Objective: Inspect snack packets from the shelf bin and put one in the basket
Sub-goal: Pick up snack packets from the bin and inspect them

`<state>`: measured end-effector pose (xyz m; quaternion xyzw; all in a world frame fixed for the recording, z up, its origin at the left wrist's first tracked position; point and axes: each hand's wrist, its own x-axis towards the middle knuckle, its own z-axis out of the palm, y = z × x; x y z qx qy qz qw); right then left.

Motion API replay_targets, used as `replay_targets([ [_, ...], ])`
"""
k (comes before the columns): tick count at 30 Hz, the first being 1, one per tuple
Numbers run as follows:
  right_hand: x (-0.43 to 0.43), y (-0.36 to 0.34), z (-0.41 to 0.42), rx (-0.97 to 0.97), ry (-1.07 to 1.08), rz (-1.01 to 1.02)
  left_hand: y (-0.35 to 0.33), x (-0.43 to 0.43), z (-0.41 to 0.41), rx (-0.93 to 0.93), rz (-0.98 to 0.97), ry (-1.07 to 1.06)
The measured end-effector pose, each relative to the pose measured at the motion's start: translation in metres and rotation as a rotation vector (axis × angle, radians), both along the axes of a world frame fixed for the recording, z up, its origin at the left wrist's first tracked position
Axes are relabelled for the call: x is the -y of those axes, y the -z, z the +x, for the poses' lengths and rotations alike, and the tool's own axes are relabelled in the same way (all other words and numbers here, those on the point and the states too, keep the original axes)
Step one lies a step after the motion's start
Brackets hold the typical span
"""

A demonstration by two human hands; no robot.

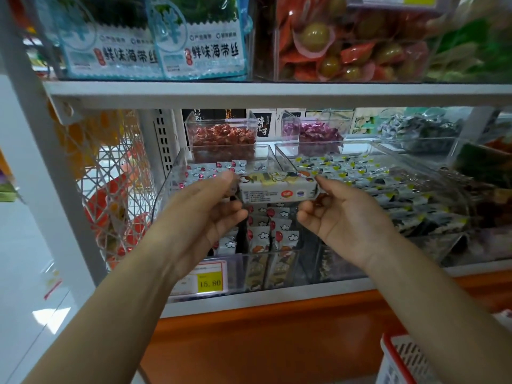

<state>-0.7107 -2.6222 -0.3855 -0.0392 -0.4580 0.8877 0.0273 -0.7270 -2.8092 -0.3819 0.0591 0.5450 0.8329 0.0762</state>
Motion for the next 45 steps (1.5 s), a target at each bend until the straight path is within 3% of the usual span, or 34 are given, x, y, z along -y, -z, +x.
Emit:
replay_targets([
  [4, -0.001, 0.003, -0.002, -0.068, -0.005, 0.044, 0.000, 0.000, 0.001, -0.182, -0.190, -0.012],
  [9, -0.005, 0.002, 0.000, -0.209, -0.067, 0.185, 0.001, 0.001, 0.000, -0.139, -0.172, -0.054],
  [15, -0.006, 0.005, 0.002, -0.224, 0.071, 0.356, 0.004, 0.003, -0.001, -0.164, -0.156, -0.063],
  [21, -0.008, 0.003, 0.003, -0.172, 0.118, 0.336, 0.005, 0.002, -0.001, -0.208, -0.134, -0.051],
  [28, -0.005, 0.007, 0.002, -0.266, 0.171, 0.374, 0.006, 0.001, 0.000, -0.118, 0.012, -0.058],
  [33, -0.007, 0.009, 0.000, -0.369, 0.241, 0.552, 0.004, 0.001, -0.002, 0.048, 0.121, -0.056],
  [42, -0.007, 0.012, 0.001, -0.531, 0.242, 0.864, -0.001, 0.008, 0.001, 0.071, -0.038, 0.115],
  [45, -0.005, 0.011, 0.001, -0.468, 0.190, 0.722, -0.004, 0.009, 0.002, 0.009, -0.006, 0.133],
])
